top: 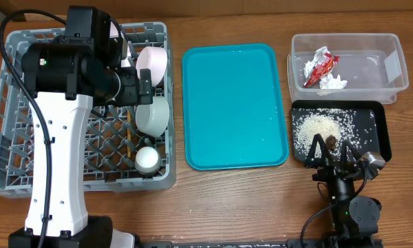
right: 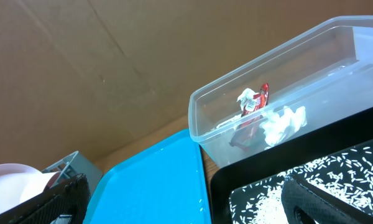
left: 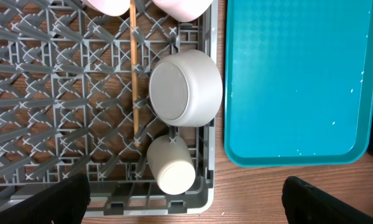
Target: Sort waste into correct bins and load items into the dishwasher
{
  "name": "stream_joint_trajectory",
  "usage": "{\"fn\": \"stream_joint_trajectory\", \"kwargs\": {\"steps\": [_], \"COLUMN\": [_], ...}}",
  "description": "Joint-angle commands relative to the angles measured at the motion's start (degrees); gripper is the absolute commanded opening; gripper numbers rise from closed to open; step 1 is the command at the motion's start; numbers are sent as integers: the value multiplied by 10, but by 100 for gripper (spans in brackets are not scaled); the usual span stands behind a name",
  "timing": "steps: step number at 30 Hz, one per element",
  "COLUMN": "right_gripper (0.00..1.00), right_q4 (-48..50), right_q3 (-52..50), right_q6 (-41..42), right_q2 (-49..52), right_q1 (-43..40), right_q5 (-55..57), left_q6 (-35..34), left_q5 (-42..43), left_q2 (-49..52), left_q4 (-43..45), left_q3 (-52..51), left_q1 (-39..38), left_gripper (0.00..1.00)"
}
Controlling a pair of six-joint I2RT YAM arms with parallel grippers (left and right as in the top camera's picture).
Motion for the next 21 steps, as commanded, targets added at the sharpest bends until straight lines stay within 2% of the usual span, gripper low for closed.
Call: {"fn": "stream_joint_trajectory", "kwargs": {"steps": [1,15,21], "right_gripper": [100,100,100], "right_q4": [3,3,3], "right_q3": [-6,-6,-6], "right_q6": [-4,-4,-4], "right_q2": [-7,-7,-7], "right_q1": [-2,-2,-2], "right_q5": [1,1,1], "left_q6": [-7,-7,-5], "left_q5": [4,3,-32], "left_q2": [4,4,-5], "left_q4": [1,1,18], "left_q3": [5,6,6], "left_q1": [0,0,4], "left_gripper": [100,100,100]}}
